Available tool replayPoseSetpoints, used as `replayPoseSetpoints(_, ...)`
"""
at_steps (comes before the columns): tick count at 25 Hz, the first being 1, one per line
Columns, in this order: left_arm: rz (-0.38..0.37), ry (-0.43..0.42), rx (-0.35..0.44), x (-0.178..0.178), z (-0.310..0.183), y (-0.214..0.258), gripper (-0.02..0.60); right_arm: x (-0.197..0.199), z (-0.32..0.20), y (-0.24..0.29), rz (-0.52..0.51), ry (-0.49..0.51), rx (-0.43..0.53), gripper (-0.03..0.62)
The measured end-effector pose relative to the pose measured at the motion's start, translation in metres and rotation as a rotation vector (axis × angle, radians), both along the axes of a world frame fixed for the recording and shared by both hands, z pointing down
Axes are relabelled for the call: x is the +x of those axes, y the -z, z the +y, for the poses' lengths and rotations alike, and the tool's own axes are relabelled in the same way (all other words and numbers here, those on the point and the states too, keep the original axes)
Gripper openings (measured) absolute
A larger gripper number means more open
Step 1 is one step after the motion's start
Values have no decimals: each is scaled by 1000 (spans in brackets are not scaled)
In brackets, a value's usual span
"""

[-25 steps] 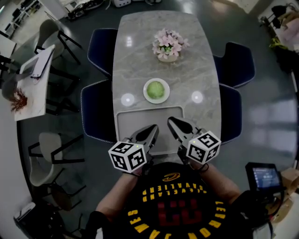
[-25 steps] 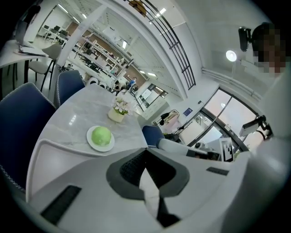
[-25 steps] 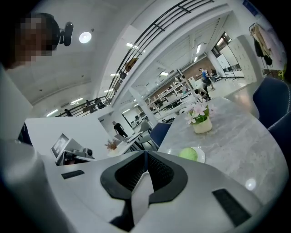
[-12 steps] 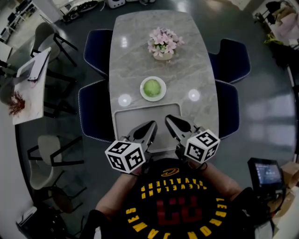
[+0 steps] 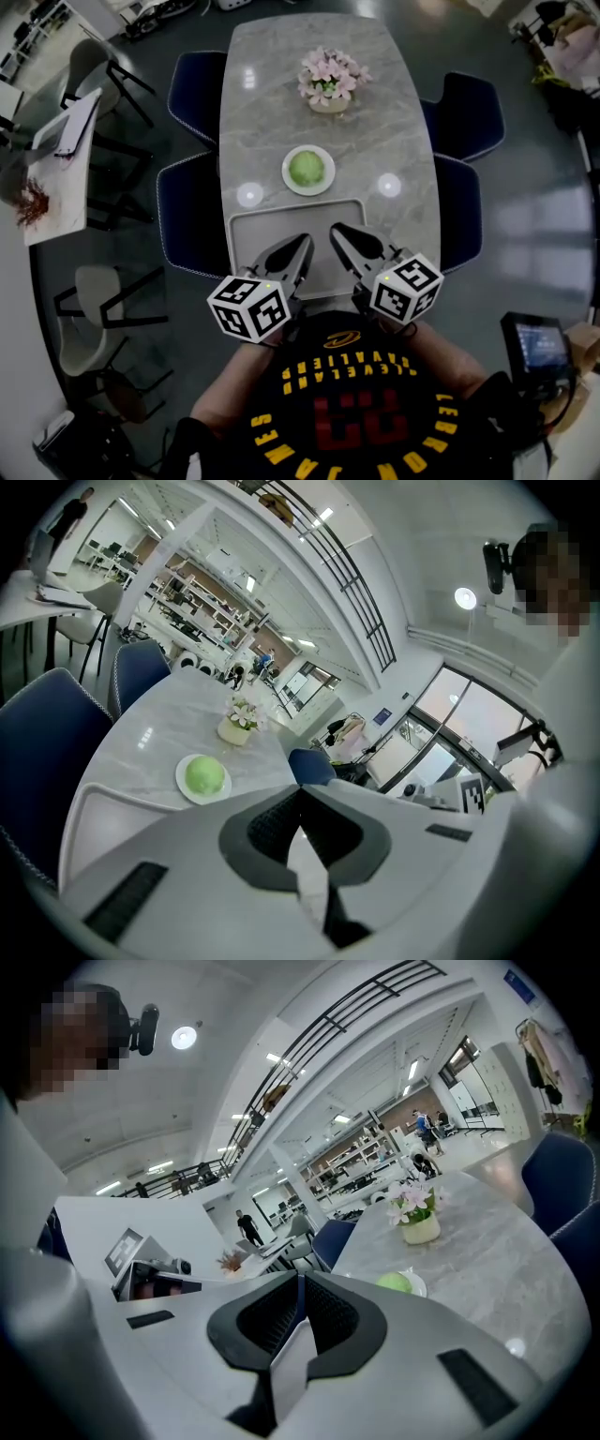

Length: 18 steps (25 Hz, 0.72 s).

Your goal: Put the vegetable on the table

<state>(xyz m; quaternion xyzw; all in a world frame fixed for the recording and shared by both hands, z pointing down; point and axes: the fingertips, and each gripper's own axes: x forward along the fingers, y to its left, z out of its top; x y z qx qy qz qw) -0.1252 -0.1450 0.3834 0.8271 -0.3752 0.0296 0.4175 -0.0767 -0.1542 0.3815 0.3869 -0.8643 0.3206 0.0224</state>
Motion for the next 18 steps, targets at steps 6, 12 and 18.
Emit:
replayPoseSetpoints(6, 14, 3, -12, -2, 1, -1, 0, -7, 3, 2, 7, 26, 10, 29)
replayPoseSetpoints(12, 11, 2, -24, 0, 3, -7, 0, -6, 5, -2, 7, 29, 0, 29)
replayPoseSetpoints(18, 16, -10, -36, 2, 2, -14, 0, -5, 3, -9, 17, 23, -1, 29)
